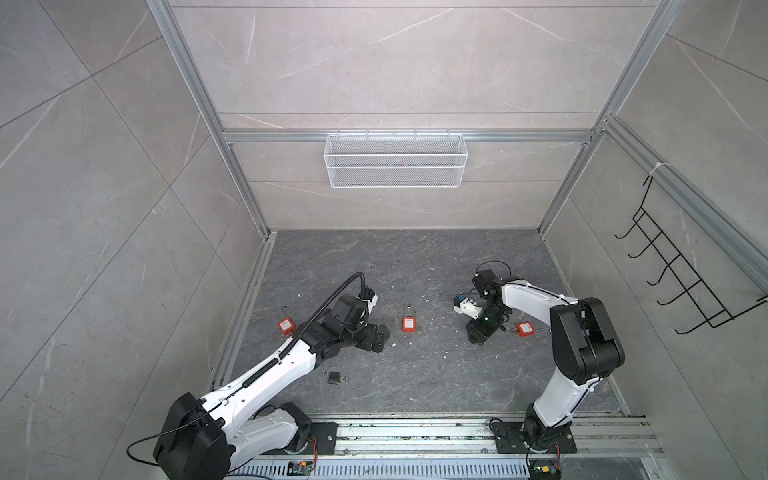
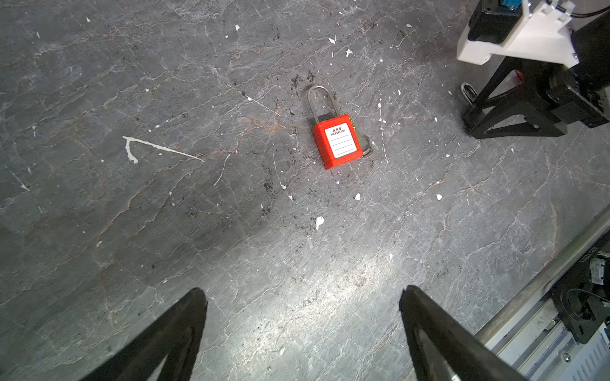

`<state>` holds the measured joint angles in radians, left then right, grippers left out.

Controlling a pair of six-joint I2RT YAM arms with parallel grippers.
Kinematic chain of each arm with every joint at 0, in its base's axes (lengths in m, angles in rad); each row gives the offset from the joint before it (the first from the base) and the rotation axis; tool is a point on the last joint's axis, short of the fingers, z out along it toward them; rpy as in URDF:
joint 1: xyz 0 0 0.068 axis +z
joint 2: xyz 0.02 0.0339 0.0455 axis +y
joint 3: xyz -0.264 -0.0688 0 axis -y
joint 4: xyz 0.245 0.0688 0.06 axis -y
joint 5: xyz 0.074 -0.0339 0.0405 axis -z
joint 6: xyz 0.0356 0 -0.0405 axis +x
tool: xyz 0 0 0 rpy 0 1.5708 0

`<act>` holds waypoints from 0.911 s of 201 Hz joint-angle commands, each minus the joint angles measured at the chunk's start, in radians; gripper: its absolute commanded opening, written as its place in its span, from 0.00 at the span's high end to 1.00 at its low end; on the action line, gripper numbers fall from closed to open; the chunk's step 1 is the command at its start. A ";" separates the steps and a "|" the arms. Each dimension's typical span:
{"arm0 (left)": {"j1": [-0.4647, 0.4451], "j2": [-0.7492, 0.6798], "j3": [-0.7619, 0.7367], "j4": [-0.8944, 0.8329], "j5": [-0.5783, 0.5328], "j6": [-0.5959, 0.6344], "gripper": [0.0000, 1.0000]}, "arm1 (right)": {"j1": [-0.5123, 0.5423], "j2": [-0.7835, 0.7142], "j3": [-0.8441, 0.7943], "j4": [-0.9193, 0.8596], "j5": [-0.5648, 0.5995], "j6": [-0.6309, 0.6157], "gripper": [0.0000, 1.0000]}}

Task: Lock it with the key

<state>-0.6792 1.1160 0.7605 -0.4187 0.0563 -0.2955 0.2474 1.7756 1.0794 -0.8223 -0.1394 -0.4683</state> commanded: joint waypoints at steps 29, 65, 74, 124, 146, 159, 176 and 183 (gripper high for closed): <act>-0.003 0.008 0.017 0.024 0.014 0.012 0.06 | 0.000 0.027 0.008 -0.017 0.049 0.132 0.48; -0.002 0.014 0.020 0.024 0.016 0.010 0.06 | 0.000 0.046 0.015 -0.018 0.079 0.138 0.51; -0.003 0.012 0.018 0.024 0.016 0.009 0.06 | 0.001 0.045 0.012 -0.018 0.088 0.137 0.51; -0.003 0.015 0.019 0.029 0.011 0.007 0.06 | 0.017 0.025 -0.015 -0.009 0.083 0.117 0.54; -0.002 0.019 0.023 0.029 0.016 0.007 0.06 | 0.039 0.028 -0.024 -0.011 0.075 0.084 0.57; -0.002 0.017 0.023 0.028 0.016 0.005 0.06 | 0.064 0.023 -0.038 -0.012 0.074 0.036 0.59; -0.002 0.013 0.021 0.024 0.014 0.005 0.06 | 0.098 0.002 -0.062 -0.001 0.067 -0.028 0.59; -0.003 0.011 0.020 0.024 0.014 0.004 0.06 | 0.107 -0.007 -0.072 0.007 0.064 -0.044 0.59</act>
<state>-0.6792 1.1332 0.7605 -0.4145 0.0589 -0.2955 0.3038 1.7756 1.0710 -0.8066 -0.0280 -0.4175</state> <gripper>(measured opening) 0.942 0.413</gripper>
